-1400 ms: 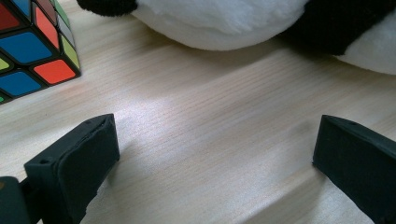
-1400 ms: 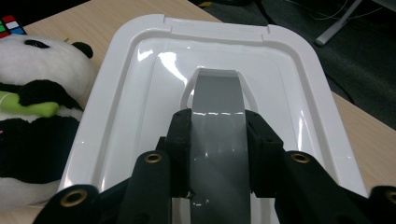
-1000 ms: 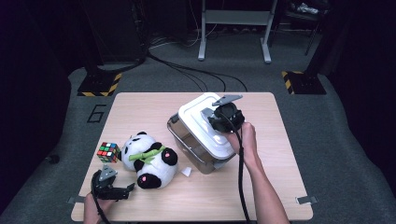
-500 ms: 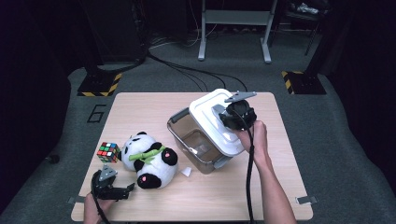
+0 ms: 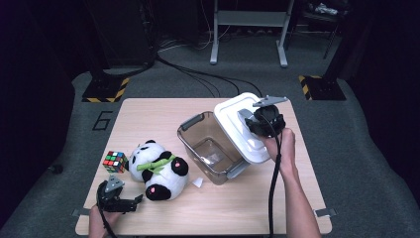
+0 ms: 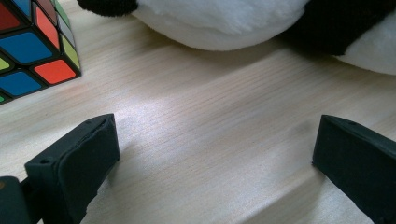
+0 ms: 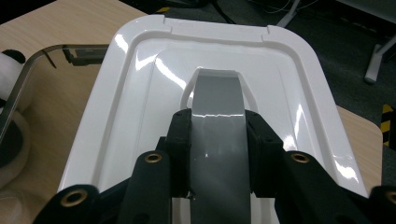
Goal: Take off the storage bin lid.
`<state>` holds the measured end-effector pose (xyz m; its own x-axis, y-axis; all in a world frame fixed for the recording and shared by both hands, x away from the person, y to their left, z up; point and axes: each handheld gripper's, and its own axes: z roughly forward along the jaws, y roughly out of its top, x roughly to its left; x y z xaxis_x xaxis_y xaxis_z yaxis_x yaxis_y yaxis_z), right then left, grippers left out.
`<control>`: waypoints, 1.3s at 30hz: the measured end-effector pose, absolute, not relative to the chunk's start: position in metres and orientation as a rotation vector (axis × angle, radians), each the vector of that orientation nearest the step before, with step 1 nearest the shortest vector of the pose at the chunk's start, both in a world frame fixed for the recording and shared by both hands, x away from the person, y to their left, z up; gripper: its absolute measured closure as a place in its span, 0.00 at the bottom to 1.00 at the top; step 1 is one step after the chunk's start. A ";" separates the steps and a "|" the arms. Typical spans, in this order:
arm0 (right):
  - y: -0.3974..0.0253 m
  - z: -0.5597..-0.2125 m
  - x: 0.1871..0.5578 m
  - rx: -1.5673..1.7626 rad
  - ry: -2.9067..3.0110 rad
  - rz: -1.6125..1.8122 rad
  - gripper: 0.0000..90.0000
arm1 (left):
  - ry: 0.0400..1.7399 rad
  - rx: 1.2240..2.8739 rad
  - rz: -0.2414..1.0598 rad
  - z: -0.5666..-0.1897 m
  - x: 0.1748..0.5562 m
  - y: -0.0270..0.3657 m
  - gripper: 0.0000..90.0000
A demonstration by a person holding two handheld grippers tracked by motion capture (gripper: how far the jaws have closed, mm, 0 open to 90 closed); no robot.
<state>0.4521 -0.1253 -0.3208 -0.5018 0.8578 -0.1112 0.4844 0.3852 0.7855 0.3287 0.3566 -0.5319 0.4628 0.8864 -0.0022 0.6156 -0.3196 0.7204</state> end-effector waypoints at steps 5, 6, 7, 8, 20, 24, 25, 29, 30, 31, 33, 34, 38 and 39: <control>-0.136 -0.323 0.454 1.186 2.114 0.966 0.74 | 1.244 2.053 0.528 -0.532 0.329 0.357 0.01; -0.137 -0.323 0.455 1.200 2.109 0.964 0.74 | 1.244 2.053 0.528 -0.532 0.329 0.357 0.01; -0.139 -0.324 0.455 1.208 2.103 0.962 0.74 | 1.245 2.061 0.522 -0.531 0.329 0.357 0.01; -0.140 -0.325 0.456 1.216 2.100 0.960 0.74 | 1.245 2.066 0.517 -0.531 0.329 0.357 0.01; -0.158 -0.335 0.465 1.280 2.069 0.943 0.74 | 1.245 2.057 0.525 -0.532 0.329 0.357 0.01; -0.164 -0.337 0.467 1.303 2.053 0.942 0.74 | 1.245 2.053 0.529 -0.532 0.329 0.357 0.01; -0.165 -0.337 0.467 1.310 2.050 0.942 0.74 | 1.244 2.053 0.529 -0.532 0.329 0.357 0.01; -0.172 -0.340 0.471 1.336 2.041 0.938 0.74 | 1.245 2.053 0.529 -0.532 0.329 0.357 0.01; -0.172 -0.341 0.471 1.351 2.034 0.938 0.74 | 1.245 2.066 0.518 -0.531 0.328 0.357 0.01; -0.174 -0.341 0.472 1.342 2.037 0.936 0.74 | 1.244 2.067 0.519 -0.531 0.329 0.357 0.01; -0.176 -0.342 0.474 1.353 2.031 0.933 0.74 | 1.247 2.049 0.532 -0.532 0.328 0.356 0.01; -0.177 -0.343 0.474 1.367 2.026 0.929 0.74 | 1.248 2.049 0.531 -0.532 0.328 0.356 0.01; -0.182 -0.346 0.479 1.380 2.018 0.917 0.74 | 1.249 2.048 0.534 -0.532 0.328 0.356 0.01; -0.184 -0.347 0.481 1.377 2.017 0.914 0.74 | 1.249 2.047 0.533 -0.532 0.328 0.356 0.01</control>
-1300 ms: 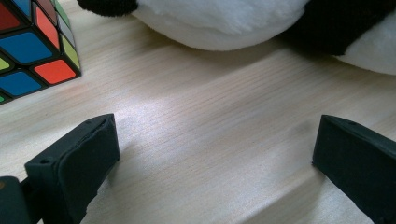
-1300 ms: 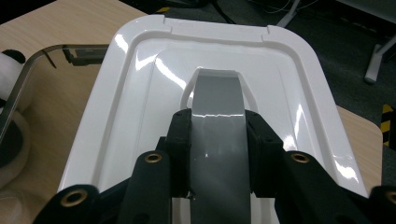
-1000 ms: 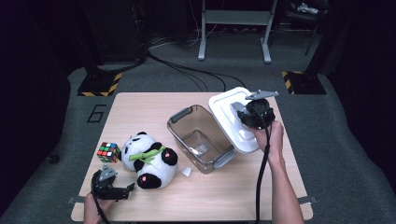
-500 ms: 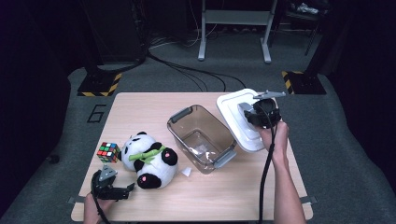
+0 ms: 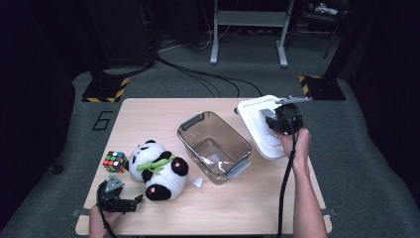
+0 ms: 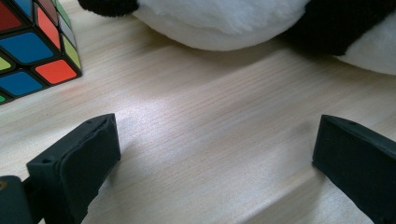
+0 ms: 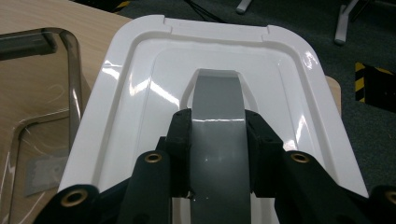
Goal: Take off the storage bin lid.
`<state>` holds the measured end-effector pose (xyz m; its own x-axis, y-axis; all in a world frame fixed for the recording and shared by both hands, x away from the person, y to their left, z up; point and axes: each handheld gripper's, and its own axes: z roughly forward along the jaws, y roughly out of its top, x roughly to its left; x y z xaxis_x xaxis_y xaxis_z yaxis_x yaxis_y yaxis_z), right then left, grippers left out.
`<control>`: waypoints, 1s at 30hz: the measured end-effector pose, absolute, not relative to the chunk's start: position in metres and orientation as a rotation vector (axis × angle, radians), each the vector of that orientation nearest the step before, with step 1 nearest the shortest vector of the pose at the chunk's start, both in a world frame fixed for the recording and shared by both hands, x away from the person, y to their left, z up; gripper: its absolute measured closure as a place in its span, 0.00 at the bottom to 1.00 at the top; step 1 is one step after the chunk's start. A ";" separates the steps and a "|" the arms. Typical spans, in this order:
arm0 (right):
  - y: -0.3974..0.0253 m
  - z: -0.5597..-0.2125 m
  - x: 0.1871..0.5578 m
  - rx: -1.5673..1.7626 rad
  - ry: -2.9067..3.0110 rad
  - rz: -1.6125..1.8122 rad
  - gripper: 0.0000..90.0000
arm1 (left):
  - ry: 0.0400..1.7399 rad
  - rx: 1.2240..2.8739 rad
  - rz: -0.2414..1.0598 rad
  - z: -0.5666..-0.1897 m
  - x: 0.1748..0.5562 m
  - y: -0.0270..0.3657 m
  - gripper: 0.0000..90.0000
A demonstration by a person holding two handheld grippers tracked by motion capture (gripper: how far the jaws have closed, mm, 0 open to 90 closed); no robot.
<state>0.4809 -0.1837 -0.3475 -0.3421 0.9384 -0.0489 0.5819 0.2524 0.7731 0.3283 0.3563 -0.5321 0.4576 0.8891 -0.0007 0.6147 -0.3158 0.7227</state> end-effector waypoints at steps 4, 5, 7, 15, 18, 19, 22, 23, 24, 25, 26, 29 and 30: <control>-0.188 -0.352 0.486 1.401 2.008 0.907 0.74 | 1.253 2.043 0.530 -0.532 0.328 0.356 0.01; -0.189 -0.353 0.487 1.426 2.000 0.900 0.74 | 1.257 2.038 0.528 -0.532 0.328 0.356 0.01; -0.192 -0.356 0.489 1.437 1.991 0.892 0.74 | 1.257 2.039 0.528 -0.532 0.328 0.356 0.01; -0.202 -0.372 0.501 1.498 1.965 0.873 0.74 | 1.257 2.038 0.528 -0.532 0.328 0.356 0.01; -0.205 -0.379 0.504 1.511 1.959 0.867 0.74 | 1.249 2.048 0.534 -0.532 0.328 0.356 0.01; -0.205 -0.382 0.505 1.527 1.952 0.873 0.74 | 1.249 2.048 0.534 -0.532 0.328 0.356 0.01; -0.207 -0.391 0.508 1.547 1.942 0.872 0.74 | 1.249 2.048 0.534 -0.532 0.328 0.356 0.01; -0.208 -0.394 0.509 1.561 1.947 0.864 0.74 | 1.249 2.048 0.534 -0.532 0.328 0.356 0.01; -0.208 -0.398 0.510 1.566 1.942 0.865 0.74 | 1.249 2.048 0.534 -0.532 0.328 0.356 0.01; -0.208 -0.401 0.511 1.567 1.940 0.860 0.74 | 1.249 2.048 0.534 -0.532 0.328 0.356 0.01; -0.208 -0.404 0.513 1.569 1.947 0.850 0.74 | 1.249 2.048 0.534 -0.532 0.328 0.356 0.01; -0.208 -0.414 0.515 1.591 1.950 0.840 0.74 | 1.249 2.047 0.533 -0.532 0.328 0.356 0.01; -0.208 -0.417 0.516 1.595 1.945 0.843 0.74 | 1.249 2.047 0.534 -0.532 0.328 0.356 0.01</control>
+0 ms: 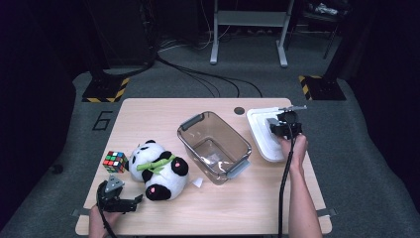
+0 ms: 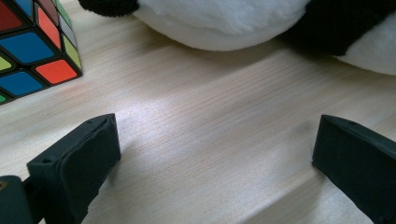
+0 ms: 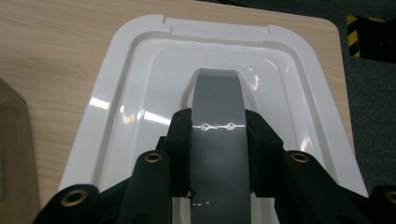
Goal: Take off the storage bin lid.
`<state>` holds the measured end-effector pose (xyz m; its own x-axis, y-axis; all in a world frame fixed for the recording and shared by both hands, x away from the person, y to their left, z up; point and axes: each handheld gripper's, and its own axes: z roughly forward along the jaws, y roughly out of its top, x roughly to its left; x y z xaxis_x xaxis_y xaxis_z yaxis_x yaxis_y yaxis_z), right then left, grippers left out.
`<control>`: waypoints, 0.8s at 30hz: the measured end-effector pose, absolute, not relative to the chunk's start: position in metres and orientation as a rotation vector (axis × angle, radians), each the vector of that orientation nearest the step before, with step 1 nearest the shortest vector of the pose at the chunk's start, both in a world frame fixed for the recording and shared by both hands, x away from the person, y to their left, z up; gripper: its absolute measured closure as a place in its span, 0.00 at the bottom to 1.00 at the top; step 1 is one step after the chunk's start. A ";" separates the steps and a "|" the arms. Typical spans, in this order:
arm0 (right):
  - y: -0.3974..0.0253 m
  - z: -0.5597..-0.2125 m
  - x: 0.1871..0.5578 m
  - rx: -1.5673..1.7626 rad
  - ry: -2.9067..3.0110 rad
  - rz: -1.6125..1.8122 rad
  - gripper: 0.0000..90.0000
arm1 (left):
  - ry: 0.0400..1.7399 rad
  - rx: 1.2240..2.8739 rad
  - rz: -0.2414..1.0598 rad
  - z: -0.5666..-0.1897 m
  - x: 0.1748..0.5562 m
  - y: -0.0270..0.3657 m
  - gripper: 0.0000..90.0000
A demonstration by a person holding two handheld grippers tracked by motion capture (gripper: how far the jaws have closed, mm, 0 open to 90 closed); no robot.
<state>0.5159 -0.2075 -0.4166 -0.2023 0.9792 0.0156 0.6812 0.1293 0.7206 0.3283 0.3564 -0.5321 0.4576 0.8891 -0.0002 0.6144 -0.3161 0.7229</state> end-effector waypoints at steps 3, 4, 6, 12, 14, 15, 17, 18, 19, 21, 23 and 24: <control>-0.207 -0.425 0.517 1.611 1.942 0.835 0.74 | 1.249 2.047 0.534 -0.532 0.328 0.356 0.01; -0.207 -0.428 0.518 1.614 1.941 0.834 0.74 | 1.249 2.048 0.534 -0.532 0.328 0.356 0.01; -0.207 -0.435 0.519 1.618 1.939 0.830 0.74 | 1.249 2.048 0.534 -0.532 0.328 0.356 0.01; -0.206 -0.452 0.520 1.663 1.922 0.812 0.74 | 1.249 2.047 0.534 -0.532 0.328 0.356 0.01; -0.204 -0.460 0.521 1.674 1.917 0.809 0.74 | 1.249 2.047 0.534 -0.532 0.328 0.356 0.01; -0.204 -0.462 0.521 1.684 1.922 0.808 0.74 | 1.249 2.048 0.534 -0.532 0.328 0.356 0.01; -0.201 -0.467 0.522 1.673 1.912 0.800 0.74 | 1.249 2.048 0.534 -0.532 0.328 0.356 0.01; -0.199 -0.469 0.522 1.671 1.913 0.790 0.74 | 1.249 2.048 0.534 -0.532 0.328 0.356 0.01; -0.197 -0.471 0.522 1.670 1.913 0.786 0.74 | 1.249 2.047 0.534 -0.532 0.328 0.356 0.01; -0.194 -0.475 0.523 1.667 1.911 0.770 0.74 | 1.249 2.047 0.534 -0.532 0.328 0.356 0.01; -0.191 -0.478 0.524 1.674 1.905 0.751 0.74 | 1.249 2.047 0.534 -0.532 0.328 0.356 0.01; -0.191 -0.480 0.524 1.680 1.901 0.747 0.74 | 1.249 2.048 0.534 -0.532 0.328 0.356 0.01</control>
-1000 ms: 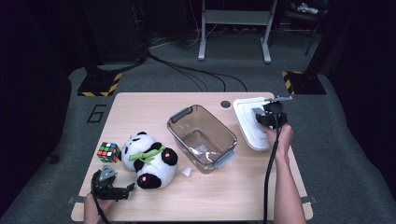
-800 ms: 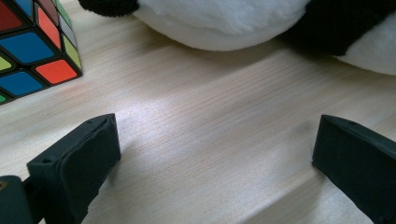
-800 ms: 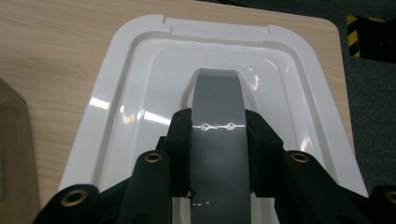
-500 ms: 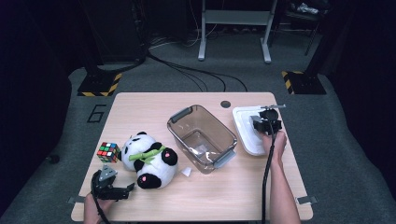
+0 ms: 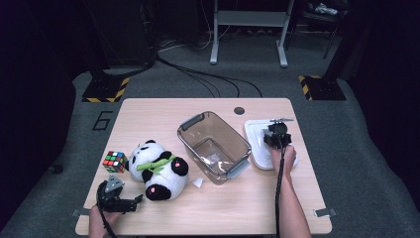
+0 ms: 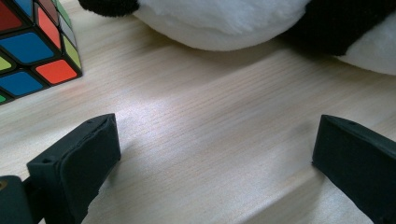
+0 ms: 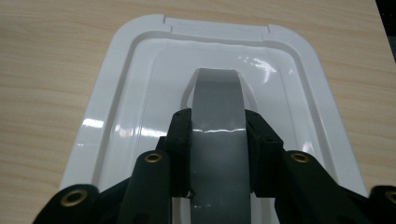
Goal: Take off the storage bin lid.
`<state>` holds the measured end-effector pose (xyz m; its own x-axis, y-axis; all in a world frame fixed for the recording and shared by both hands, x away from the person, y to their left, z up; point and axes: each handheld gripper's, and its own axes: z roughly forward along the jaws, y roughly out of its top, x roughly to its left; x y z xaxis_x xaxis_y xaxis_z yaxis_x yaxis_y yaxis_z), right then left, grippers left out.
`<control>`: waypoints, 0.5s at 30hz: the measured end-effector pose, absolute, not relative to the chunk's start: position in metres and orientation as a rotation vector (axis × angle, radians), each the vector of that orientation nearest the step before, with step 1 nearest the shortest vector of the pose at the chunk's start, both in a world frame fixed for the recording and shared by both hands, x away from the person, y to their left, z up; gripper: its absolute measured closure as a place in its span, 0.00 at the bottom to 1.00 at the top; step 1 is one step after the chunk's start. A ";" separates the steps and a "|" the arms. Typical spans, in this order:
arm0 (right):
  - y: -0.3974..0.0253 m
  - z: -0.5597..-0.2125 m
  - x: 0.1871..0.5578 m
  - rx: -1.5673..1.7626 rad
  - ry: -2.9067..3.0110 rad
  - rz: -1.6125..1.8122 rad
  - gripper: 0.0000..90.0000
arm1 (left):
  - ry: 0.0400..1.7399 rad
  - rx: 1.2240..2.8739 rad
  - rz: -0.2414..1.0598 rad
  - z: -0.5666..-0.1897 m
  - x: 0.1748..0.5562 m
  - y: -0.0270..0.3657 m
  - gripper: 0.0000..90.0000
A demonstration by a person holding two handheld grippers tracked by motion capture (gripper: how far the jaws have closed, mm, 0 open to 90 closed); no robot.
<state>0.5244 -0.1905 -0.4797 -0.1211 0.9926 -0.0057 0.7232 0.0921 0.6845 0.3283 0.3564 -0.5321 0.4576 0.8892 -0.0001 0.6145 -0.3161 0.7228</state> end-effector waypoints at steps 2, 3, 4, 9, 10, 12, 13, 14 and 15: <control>-0.190 -0.483 0.526 1.689 1.892 0.733 0.74 | 1.250 2.048 0.534 -0.532 0.328 0.356 0.01; -0.189 -0.484 0.526 1.698 1.894 0.732 0.74 | 1.249 2.047 0.534 -0.532 0.328 0.356 0.01; -0.189 -0.486 0.527 1.692 1.898 0.732 0.74 | 1.250 2.047 0.534 -0.532 0.328 0.356 0.01; -0.190 -0.488 0.527 1.703 1.896 0.728 0.74 | 1.249 2.047 0.533 -0.532 0.328 0.356 0.01; -0.190 -0.488 0.527 1.706 1.898 0.731 0.74 | 1.249 2.047 0.532 -0.532 0.328 0.356 0.01; -0.191 -0.489 0.528 1.710 1.903 0.743 0.73 | 1.249 2.047 0.533 -0.532 0.328 0.356 0.01; -0.192 -0.489 0.528 1.707 1.909 0.744 0.71 | 1.249 2.047 0.533 -0.532 0.328 0.356 0.01; -0.192 -0.489 0.528 1.716 1.903 0.744 0.69 | 1.249 2.047 0.533 -0.532 0.328 0.356 0.01; -0.193 -0.489 0.528 1.716 1.905 0.752 0.67 | 1.249 2.047 0.533 -0.532 0.328 0.356 0.01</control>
<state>0.5276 -0.1928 -0.4889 -0.1118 0.9936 0.0191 0.7388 0.0702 0.6703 0.3283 0.3564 -0.5321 0.4577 0.8891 -0.0008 0.6144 -0.3157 0.7231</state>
